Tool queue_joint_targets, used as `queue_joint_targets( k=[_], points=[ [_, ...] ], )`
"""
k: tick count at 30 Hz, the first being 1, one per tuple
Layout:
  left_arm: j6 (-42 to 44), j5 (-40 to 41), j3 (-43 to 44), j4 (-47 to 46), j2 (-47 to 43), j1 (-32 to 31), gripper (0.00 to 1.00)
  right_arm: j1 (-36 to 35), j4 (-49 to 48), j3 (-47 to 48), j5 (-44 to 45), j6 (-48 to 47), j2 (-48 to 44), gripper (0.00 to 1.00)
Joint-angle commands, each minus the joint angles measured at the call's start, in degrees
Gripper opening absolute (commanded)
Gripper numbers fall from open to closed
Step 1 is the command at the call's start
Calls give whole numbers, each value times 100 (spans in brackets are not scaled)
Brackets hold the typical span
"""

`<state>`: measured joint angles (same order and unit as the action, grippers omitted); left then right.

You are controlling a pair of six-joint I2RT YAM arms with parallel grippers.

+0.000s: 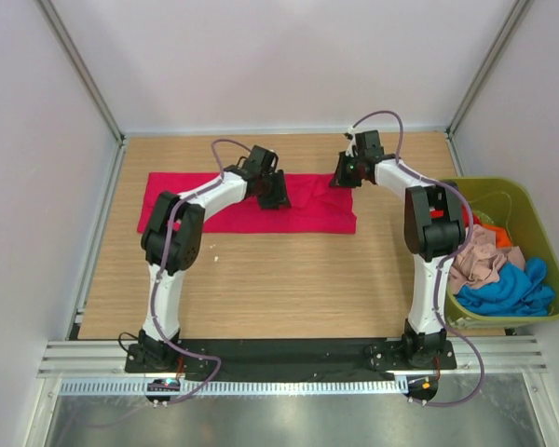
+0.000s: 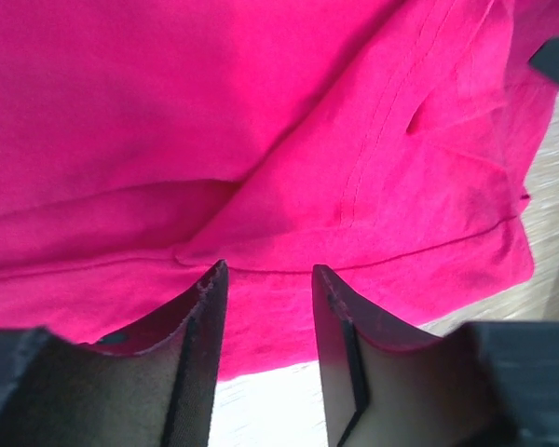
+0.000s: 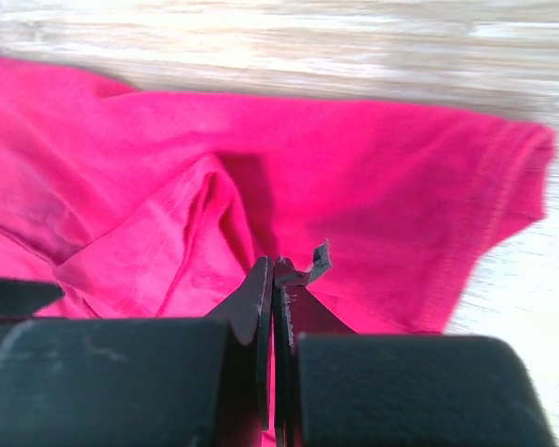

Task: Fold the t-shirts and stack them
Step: Fold the tshirt

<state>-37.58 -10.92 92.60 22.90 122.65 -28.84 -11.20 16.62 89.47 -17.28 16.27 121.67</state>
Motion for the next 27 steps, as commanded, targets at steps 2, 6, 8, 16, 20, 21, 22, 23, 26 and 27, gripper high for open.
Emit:
queue_joint_targets(
  k=[2,6,8,16,20,21,22,23,26,27],
  points=[
    [-30,291,337,206,-14,-236,36,39,-89,299,-153,-194,-47,1],
    [-135,511,584,584,250,-254,19,39,78,352,-101,-274,-81,1],
    [-170,512,636,567,329,-262,18,39,78,264,-4,-300,-169,1],
    [-284,529,1190,602,751,-271,20,30,-10,-17,111,-195,-547,1],
    [-311,862,1419,611,804,-271,25,39,-19,-262,128,-168,-793,1],
    [-320,942,1489,620,822,-254,25,39,-62,-342,146,-142,-872,2],
    [-329,1055,1620,646,848,-228,27,39,-97,-430,172,-124,-1003,3],
    [-363,1239,1699,672,857,-193,28,39,-150,-587,190,-107,-1074,4],
    [-504,1670,1885,892,892,-69,30,39,-142,-807,278,-107,-1285,7],
    [-522,1785,1885,927,866,1,31,22,-142,-861,269,-98,-1312,9]
  ],
)
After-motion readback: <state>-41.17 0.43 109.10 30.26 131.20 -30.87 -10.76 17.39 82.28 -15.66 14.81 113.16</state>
